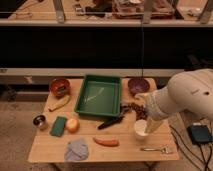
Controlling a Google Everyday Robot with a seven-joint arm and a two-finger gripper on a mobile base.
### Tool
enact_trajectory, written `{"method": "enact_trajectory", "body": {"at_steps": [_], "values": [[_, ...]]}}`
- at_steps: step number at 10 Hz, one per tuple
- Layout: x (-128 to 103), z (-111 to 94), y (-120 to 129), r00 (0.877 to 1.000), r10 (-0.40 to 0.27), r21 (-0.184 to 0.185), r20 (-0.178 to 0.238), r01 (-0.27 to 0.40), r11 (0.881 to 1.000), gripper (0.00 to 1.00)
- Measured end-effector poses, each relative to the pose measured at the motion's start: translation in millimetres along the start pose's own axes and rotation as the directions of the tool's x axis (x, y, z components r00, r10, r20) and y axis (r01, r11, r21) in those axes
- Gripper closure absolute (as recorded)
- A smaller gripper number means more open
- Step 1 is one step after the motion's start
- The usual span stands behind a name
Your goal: Place banana in purple bowl
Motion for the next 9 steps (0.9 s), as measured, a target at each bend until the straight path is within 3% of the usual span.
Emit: {"method": "enact_trajectory", "body": {"at_steps": [6, 9], "values": [[-1, 1, -1, 1.000, -0.005, 0.002, 0.004, 0.005, 1.000, 0.20], [-24, -10, -28, 0.993, -0.099, 0.089, 0.060, 0.093, 0.992, 0.20]]}}
